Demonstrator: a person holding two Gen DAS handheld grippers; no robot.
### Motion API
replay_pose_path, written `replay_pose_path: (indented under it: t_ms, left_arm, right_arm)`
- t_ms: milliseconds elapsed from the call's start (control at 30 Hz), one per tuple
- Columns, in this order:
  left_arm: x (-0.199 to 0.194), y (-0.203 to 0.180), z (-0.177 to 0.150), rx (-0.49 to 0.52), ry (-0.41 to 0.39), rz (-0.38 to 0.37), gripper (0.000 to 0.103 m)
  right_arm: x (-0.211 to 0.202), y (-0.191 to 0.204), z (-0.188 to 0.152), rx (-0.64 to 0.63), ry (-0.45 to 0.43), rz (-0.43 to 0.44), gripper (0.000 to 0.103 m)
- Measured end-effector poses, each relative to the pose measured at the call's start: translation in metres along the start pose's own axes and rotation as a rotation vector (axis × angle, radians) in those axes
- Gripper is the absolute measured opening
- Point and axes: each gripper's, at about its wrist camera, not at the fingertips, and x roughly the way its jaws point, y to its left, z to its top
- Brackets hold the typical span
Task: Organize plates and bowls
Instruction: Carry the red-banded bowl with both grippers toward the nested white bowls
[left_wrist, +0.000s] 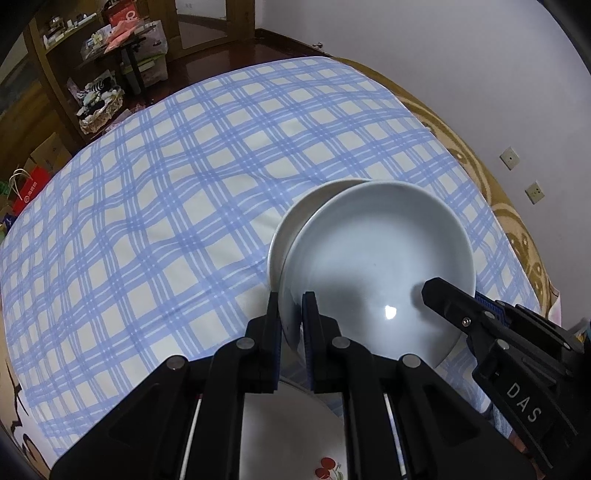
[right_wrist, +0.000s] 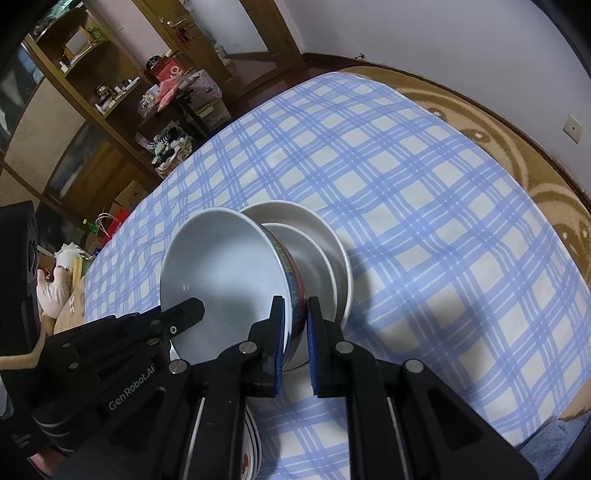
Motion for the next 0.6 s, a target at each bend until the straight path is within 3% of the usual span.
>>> replay_pose_path:
  t_ms: [600]
  left_arm:
    - [0.017, 0.000, -0.002, 0.008, 0.026, 0.016, 0.012]
  right_arm:
    - [0.015, 0.002, 0.001, -0.026, 0.030, -0.054, 0.012]
